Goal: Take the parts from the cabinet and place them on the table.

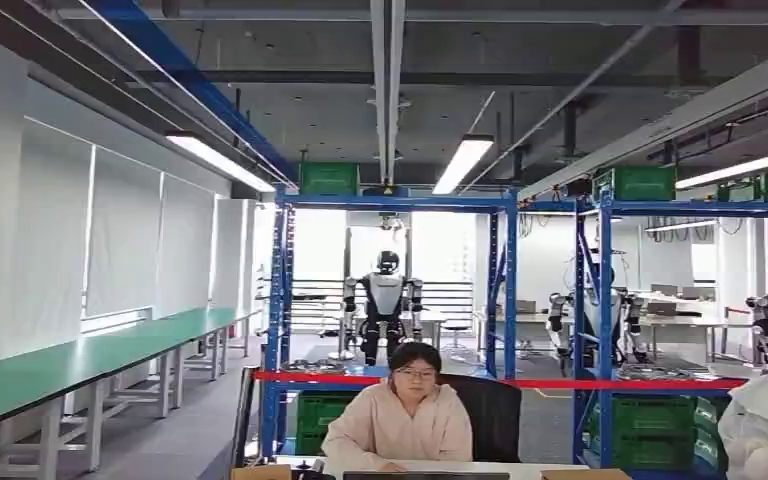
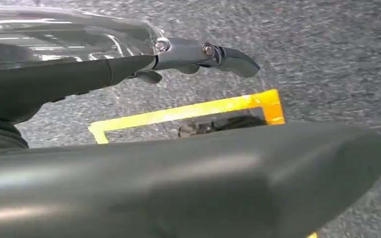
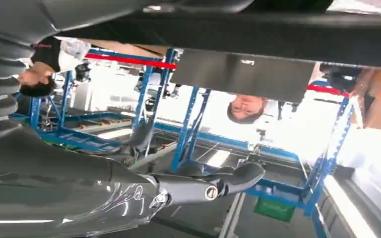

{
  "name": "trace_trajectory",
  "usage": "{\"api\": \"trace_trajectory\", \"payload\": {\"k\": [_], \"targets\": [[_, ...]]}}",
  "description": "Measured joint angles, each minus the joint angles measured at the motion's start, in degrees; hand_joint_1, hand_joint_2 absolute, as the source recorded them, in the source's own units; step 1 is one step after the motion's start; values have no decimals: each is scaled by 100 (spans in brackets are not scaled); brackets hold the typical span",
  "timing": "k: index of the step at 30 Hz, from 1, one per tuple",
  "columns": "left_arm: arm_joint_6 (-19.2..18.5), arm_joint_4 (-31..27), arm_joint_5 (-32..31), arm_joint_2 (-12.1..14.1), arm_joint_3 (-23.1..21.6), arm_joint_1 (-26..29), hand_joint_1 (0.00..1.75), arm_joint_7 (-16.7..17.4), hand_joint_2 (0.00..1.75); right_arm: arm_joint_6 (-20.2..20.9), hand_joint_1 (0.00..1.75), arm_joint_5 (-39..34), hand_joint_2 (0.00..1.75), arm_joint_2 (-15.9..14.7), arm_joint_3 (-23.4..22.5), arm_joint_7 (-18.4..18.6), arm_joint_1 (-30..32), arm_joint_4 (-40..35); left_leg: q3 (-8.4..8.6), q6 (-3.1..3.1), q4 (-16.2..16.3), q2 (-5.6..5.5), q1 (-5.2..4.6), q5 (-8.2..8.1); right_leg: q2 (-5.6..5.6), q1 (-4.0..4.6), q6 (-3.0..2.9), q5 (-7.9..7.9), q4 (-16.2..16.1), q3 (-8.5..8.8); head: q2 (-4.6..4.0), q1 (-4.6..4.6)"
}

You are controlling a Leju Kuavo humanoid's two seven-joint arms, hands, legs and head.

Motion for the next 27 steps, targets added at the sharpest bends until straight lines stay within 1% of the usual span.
{"api": "trace_trajectory", "payload": {"k": [1,2,4,5,6,7,9,10,11,12,13,14,15,16,17,19,20,21,22,23,24,25,26,27], "targets": [[-7,0,0,-9,-11,-10,0,-4,0,2,0,0,0,0,-4,-4,-17,13,29,41,-62,-9,-12,-49,14,54,32,-25,87,-61,0,4],[-7,0,-2,-9,-17,-4,0,-7,0,2,0,0,0,4,-9,-33,-16,31,7,81,-25,-12,-15,-47,16,50,37,-19,79,-73,2,0],[-9,0,-2,-9,-22,17,0,-9,0,2,0,2,0,7,-17,-81,-17,66,8,131,-24,-15,-43,-39,16,33,55,-8,73,-62,2,0],[-9,2,0,-31,-24,16,0,-11,0,4,0,0,0,2,-22,-89,-23,79,14,166,-43,-10,-1,-17,17,32,72,-35,85,-68,2,0],[-7,0,2,-20,-24,9,0,-11,0,15,0,0,0,-2,-30,-107,-32,79,19,192,-49,-11,3,-12,10,31,111,-135,176,-88,2,0],[0,0,31,-13,-24,5,0,-11,0,39,0,0,0,-15,-33,-140,-59,85,19,218,-49,-10,7,-10,5,12,152,-319,438,-186,0,0],[-4,0,35,-15,-28,11,0,-9,0,105,0,0,0,-31,-33,-201,-106,123,18,226,-47,-7,4,-13,0,-27,209,-784,1422,-611,0,0],[-4,0,39,-15,-28,16,0,-4,0,153,0,-2,0,-64,-24,-221,-114,160,18,229,-45,-7,4,-15,-1,-31,219,-906,1834,-794,0,0],[-4,0,44,-15,-33,17,0,-2,0,186,0,-2,0,-79,-15,-254,-132,193,20,229,-44,-8,4,-16,0,-35,220,-875,1938,-858,0,0],[-7,0,48,-15,-39,15,0,-2,0,203,0,-2,0,-116,-2,-269,-162,232,25,230,-44,-16,0,-17,1,-35,209,-715,1740,-770,0,0],[-7,0,52,-15,-46,13,0,-2,0,216,0,0,0,-133,0,-304,-210,258,30,229,-44,-21,-6,-18,1,-32,186,-493,1349,-589,0,0],[-5,0,74,-15,-59,9,0,-2,0,216,0,0,0,-164,0,-324,-281,282,41,228,-46,-25,-21,-20,2,-19,135,-204,752,-320,0,0],[-7,0,85,-15,-72,-1,0,-4,0,203,0,-2,0,-204,-7,-363,-372,304,47,225,-51,-24,-30,-22,8,4,68,23,177,-71,0,0],[-4,0,92,-22,-85,-10,0,-7,0,188,0,-4,0,-256,-15,-387,-436,328,31,215,-64,-24,-47,-21,3,19,48,-69,109,7,0,4],[-7,0,101,-20,-96,-13,0,-11,0,184,0,-4,0,-300,-26,-431,-509,348,19,188,-74,-27,-24,-5,5,41,38,-26,47,-14,2,2],[-7,0,116,-31,-118,1,0,-11,0,162,0,-4,0,-417,-87,-496,-566,359,34,140,-115,-25,-11,14,5,59,15,-36,39,-11,2,2],[-9,0,120,-35,-122,4,0,-13,0,155,0,-4,0,-476,-142,-542,-588,354,51,103,-151,-26,-29,25,-1,43,-19,-1,-53,30,2,2],[-9,0,149,-35,-129,8,0,-20,0,144,0,-4,0,-511,-225,-590,-605,319,42,86,-114,-9,-23,-54,-33,-5,-21,51,-151,78,2,2],[-9,0,166,-33,-133,4,0,-24,0,140,0,-11,0,-549,-293,-630,-641,284,-52,76,90,-8,-26,-220,-27,-8,-45,64,-169,80,2,4],[-9,0,177,-33,-140,3,0,-28,0,140,0,-11,0,-594,-358,-682,-655,254,-213,61,473,-8,-20,-430,-28,-8,-46,63,-167,80,0,4],[-9,0,190,-33,-144,7,0,-31,0,140,0,-11,0,-645,-411,-737,-654,229,-444,41,975,-7,-14,-652,-30,-2,-49,60,-165,81,0,4],[-9,0,205,-33,-159,19,0,-31,0,140,0,-11,0,-723,-483,-828,-650,197,-663,24,1424,-8,-21,-801,-31,4,-48,59,-161,79,0,4],[-9,0,214,-33,-166,33,0,-33,0,146,0,-29,0,-796,-551,-934,-651,159,-770,15,1630,-7,-20,-803,-32,5,-46,57,-157,79,0,4],[-9,0,221,-33,-172,43,0,-39,0,190,0,-65,0,-889,-640,-1054,-666,120,-728,4,1532,-6,-14,-681,-32,3,-36,50,-146,82,0,4]]}}
